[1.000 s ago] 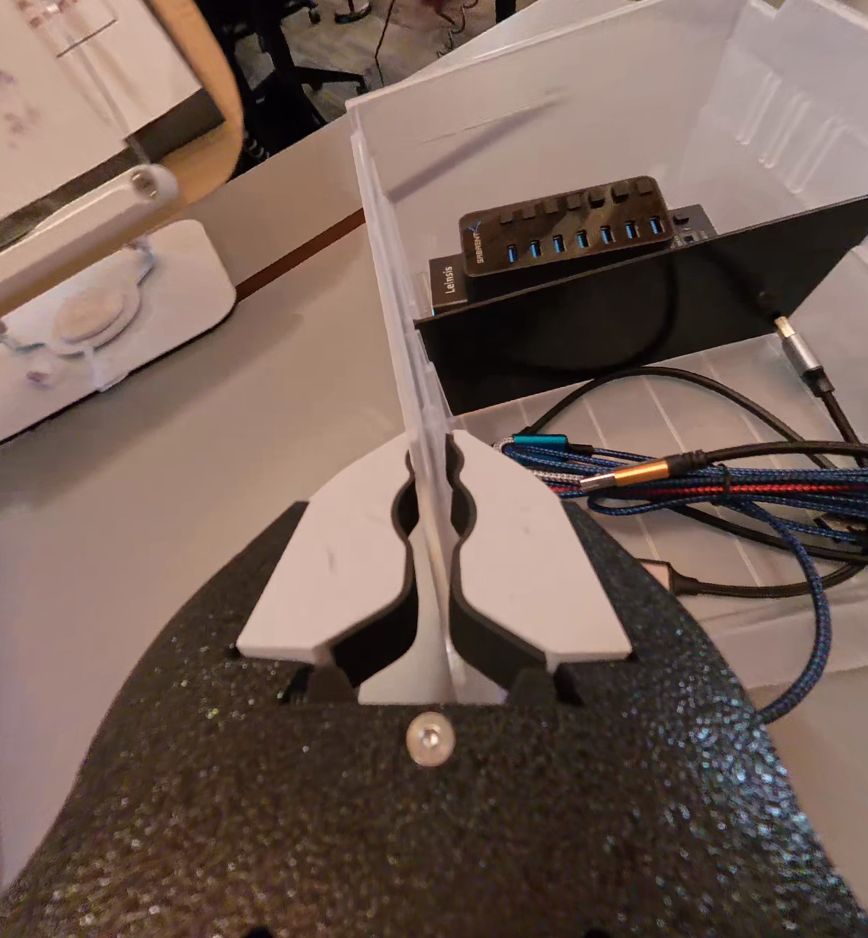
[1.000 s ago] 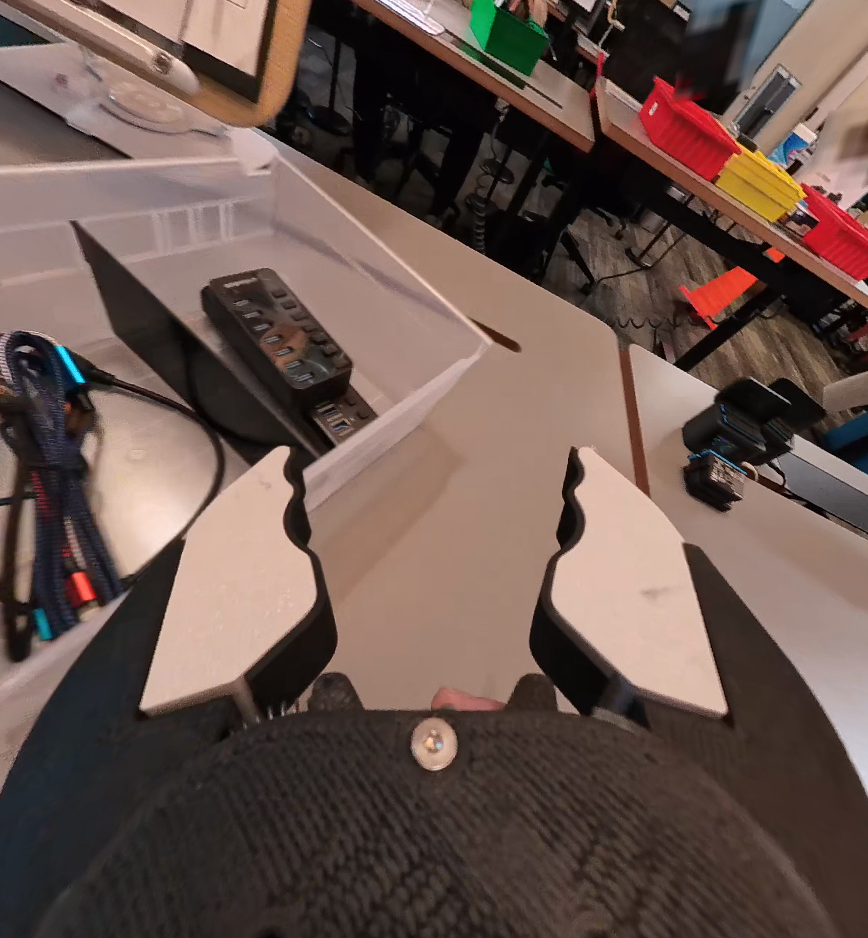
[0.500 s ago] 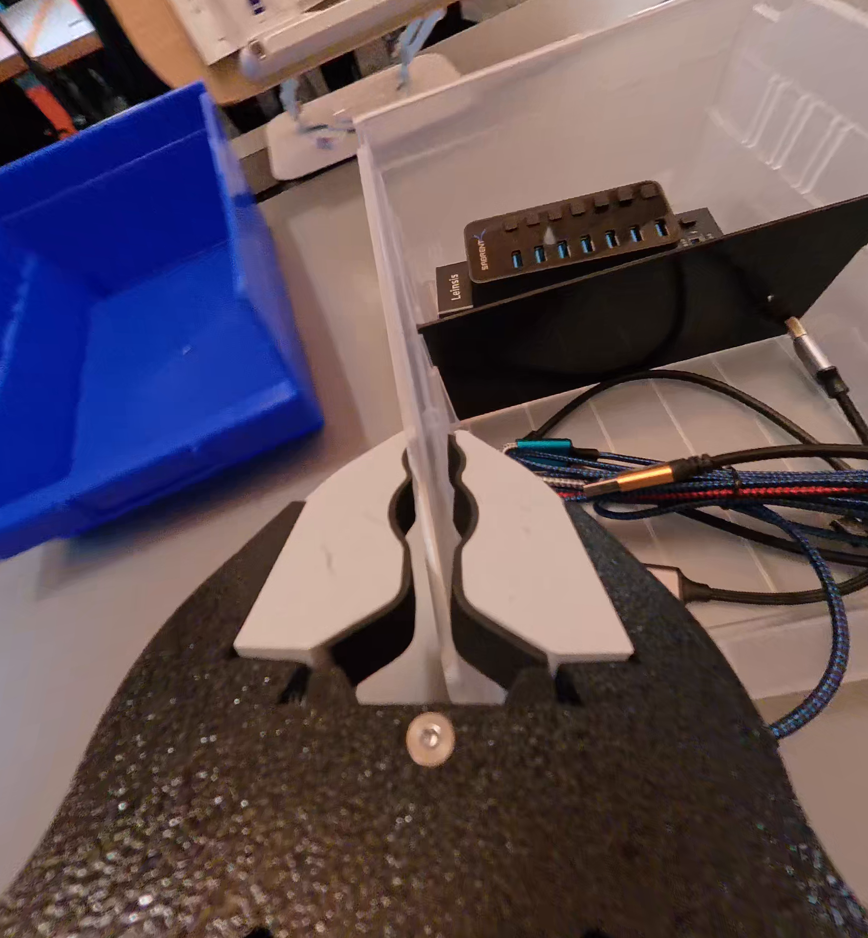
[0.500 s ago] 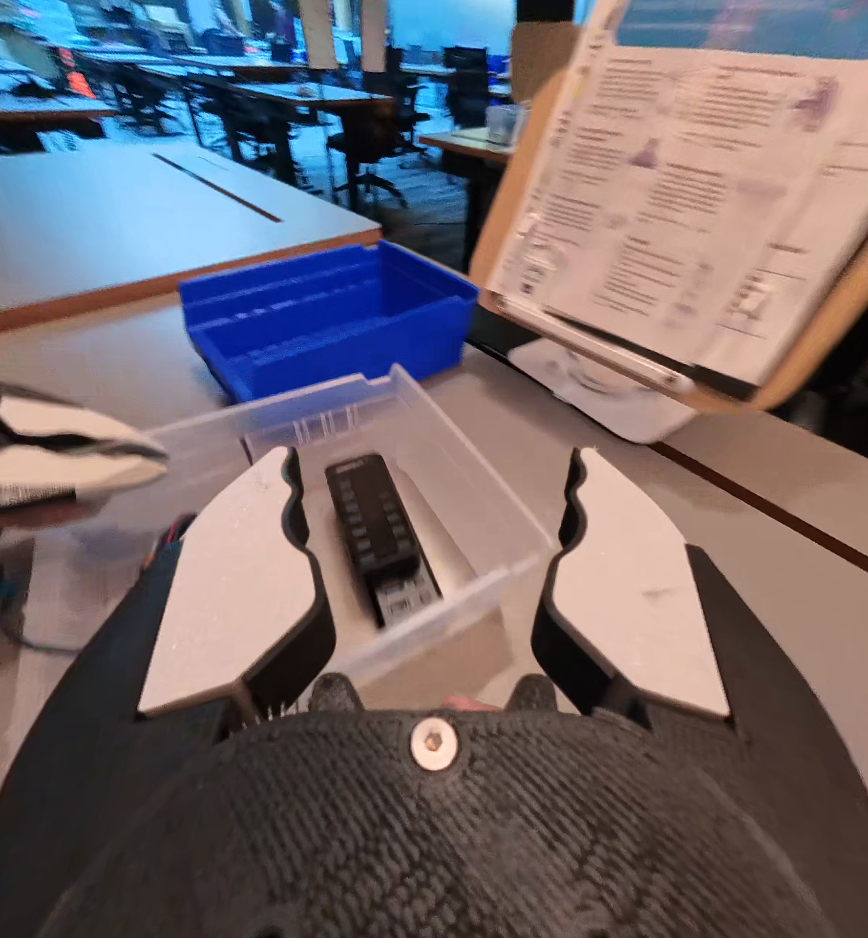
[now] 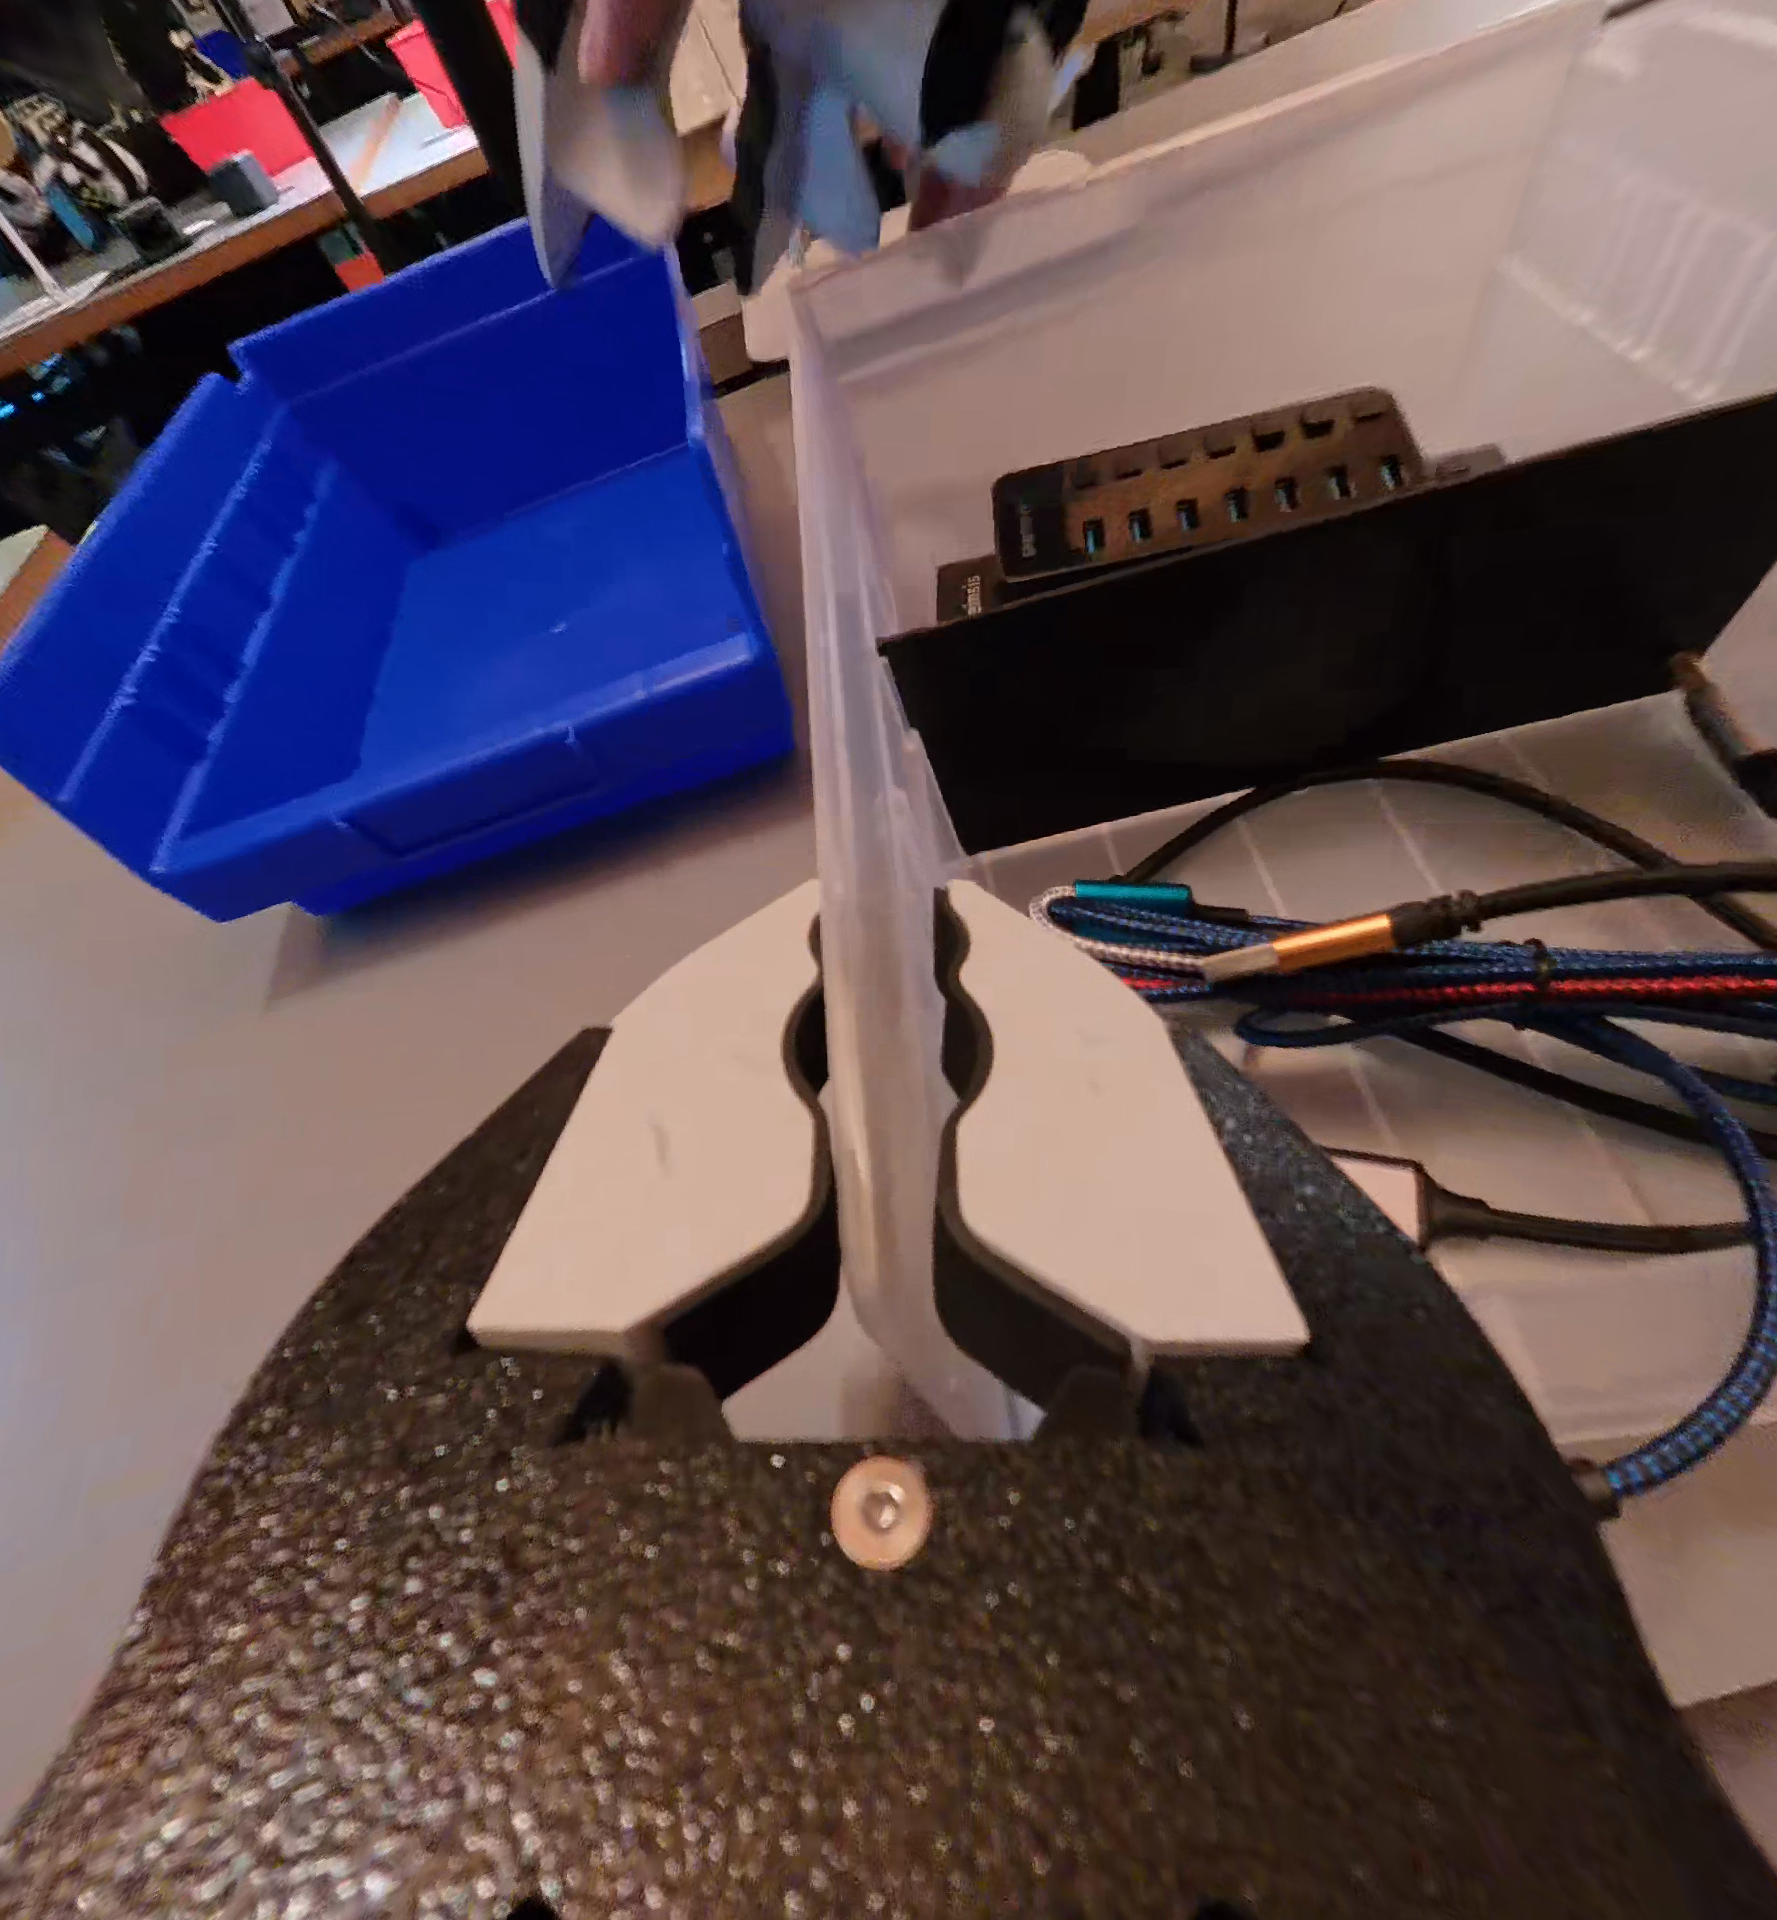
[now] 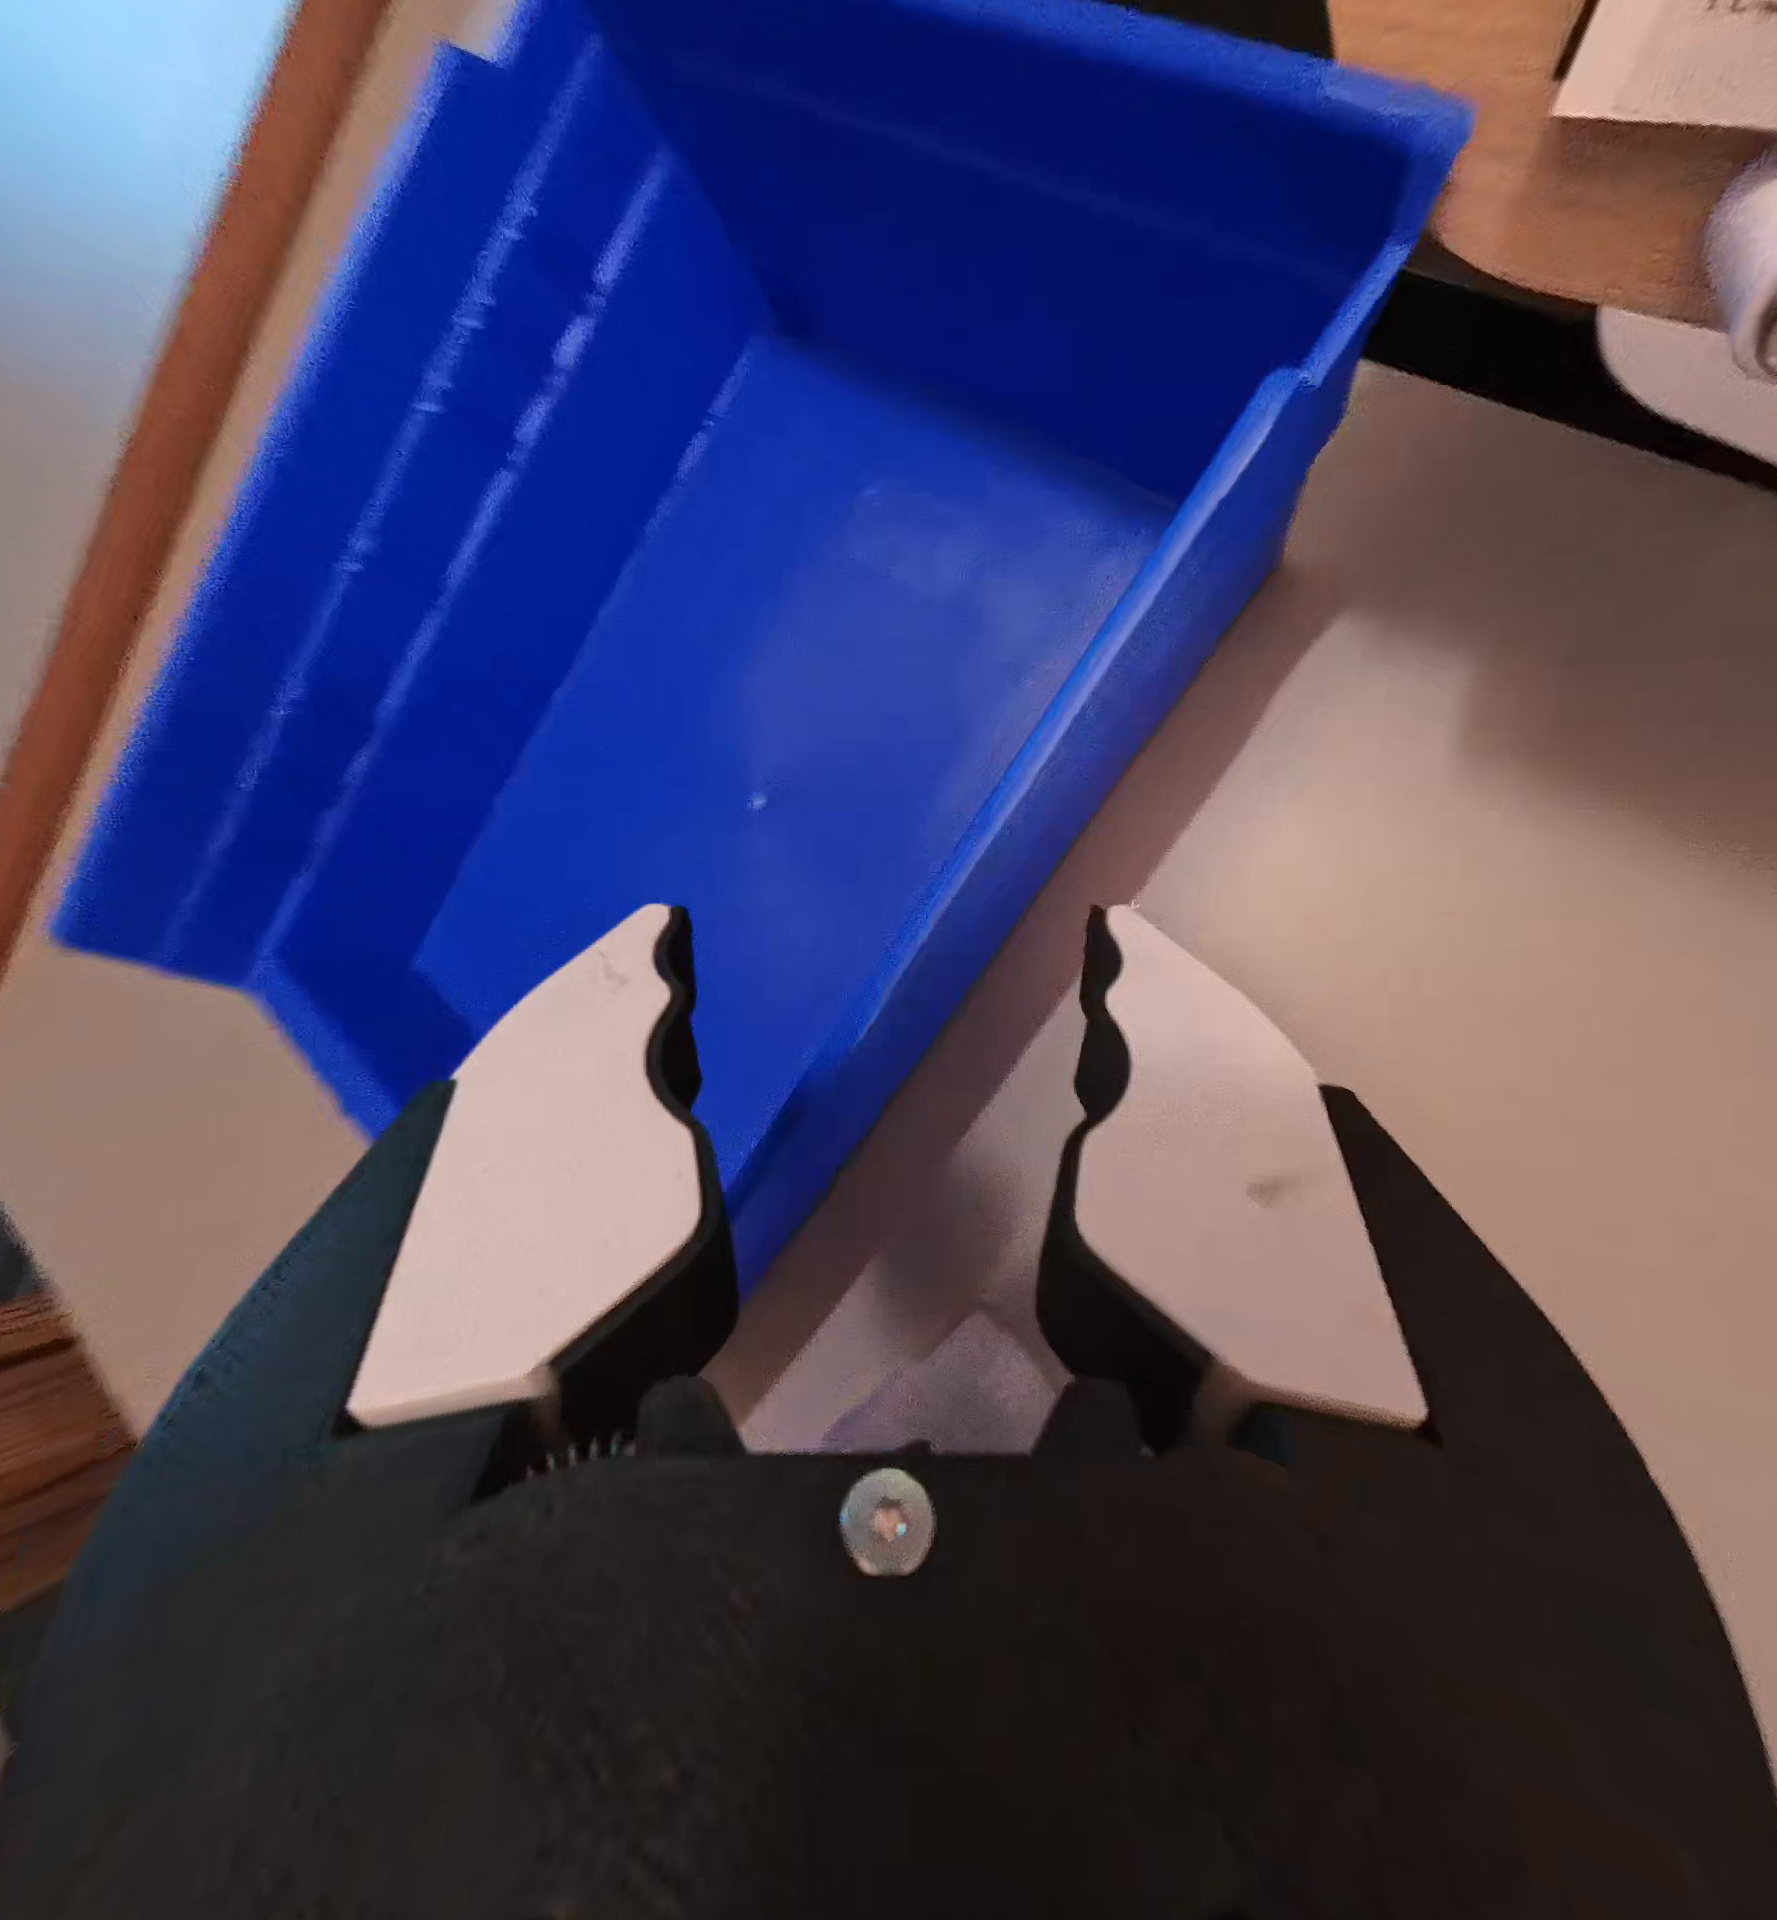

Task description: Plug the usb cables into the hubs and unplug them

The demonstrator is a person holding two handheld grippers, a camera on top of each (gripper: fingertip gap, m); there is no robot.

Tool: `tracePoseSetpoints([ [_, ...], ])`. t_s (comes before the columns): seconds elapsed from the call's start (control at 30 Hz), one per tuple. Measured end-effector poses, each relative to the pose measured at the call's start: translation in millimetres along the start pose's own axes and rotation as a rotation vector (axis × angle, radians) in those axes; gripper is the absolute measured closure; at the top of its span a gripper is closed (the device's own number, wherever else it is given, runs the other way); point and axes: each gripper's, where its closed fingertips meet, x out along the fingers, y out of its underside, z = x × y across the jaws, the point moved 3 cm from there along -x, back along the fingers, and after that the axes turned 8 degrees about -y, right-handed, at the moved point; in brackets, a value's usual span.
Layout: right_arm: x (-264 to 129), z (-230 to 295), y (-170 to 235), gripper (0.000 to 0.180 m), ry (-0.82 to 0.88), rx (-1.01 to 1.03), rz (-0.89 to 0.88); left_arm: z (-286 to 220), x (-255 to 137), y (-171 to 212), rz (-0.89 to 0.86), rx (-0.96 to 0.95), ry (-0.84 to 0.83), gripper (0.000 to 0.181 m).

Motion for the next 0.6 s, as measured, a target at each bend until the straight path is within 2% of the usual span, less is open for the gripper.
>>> tracePoseSetpoints([
  [0.1, 28.1, -3.5, 1.1, 0.119, 0.040, -0.013, 0.117, 0.8, -4.6, 2.5, -0.028, -0.019, -0.006, 0.167],
  [0.17, 37.8, -11.1, 6.1, 0.124, 0.112, -0.056, 0.249, 3.0, -8.0, 4.5, -0.030, -0.014, -0.029, 0.166],
  [0.23, 43.3, -15.8, 5.1, 0.132, 0.174, -0.070, 0.304, 5.2, -10.4, 6.0, -0.039, -0.007, -0.048, 0.164],
  [0.37, 54.2, -14.3, -3.9, 0.163, 0.190, 0.000, 0.262, 11.0, -12.3, 8.4, -0.045, 0.019, -0.082, 0.160],
  [0.5, 66.1, 0.3, -13.0, 0.172, 0.202, -0.089, 0.255, 12.8, -12.6, 9.0, -0.054, 0.028, -0.085, 0.160],
  [0.6, 62.7, 31.4, -36.1, 0.173, 0.139, -0.222, 0.189, 14.2, -13.4, 9.7, -0.062, 0.022, -0.083, 0.160],
])
